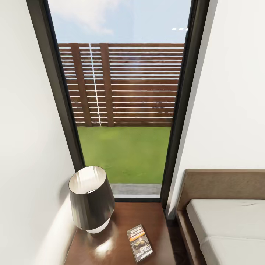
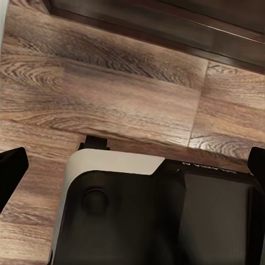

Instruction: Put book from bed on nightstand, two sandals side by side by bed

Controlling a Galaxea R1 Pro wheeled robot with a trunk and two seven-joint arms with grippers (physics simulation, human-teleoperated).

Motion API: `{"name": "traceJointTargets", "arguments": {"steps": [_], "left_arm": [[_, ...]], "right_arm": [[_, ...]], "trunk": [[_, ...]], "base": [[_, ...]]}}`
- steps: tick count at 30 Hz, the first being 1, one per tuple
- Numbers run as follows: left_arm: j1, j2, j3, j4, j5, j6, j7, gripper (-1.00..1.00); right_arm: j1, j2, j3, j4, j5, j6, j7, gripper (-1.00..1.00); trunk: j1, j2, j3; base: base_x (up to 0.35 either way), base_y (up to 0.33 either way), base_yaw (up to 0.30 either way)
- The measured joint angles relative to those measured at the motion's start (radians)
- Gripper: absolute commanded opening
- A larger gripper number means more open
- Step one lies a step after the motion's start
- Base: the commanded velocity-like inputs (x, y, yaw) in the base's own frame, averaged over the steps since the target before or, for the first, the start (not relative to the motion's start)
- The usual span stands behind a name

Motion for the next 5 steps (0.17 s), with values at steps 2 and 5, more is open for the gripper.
{"name": "traceJointTargets", "arguments": {"steps": [2,5], "left_arm": [[0.000,0.000,0.000,0.000,0.000,0.000,0.000,1.00],[0.000,0.000,0.000,0.000,0.000,0.001,0.000,1.00]], "right_arm": [[0.000,0.000,0.000,0.000,0.000,0.000,0.000,1.00],[0.000,0.000,0.000,0.000,0.000,0.000,0.000,1.00]], "trunk": [[0.000,0.000,0.000],[0.000,0.000,0.000]], "base": [[0.000,0.000,0.000],[0.000,0.000,0.000]]}}
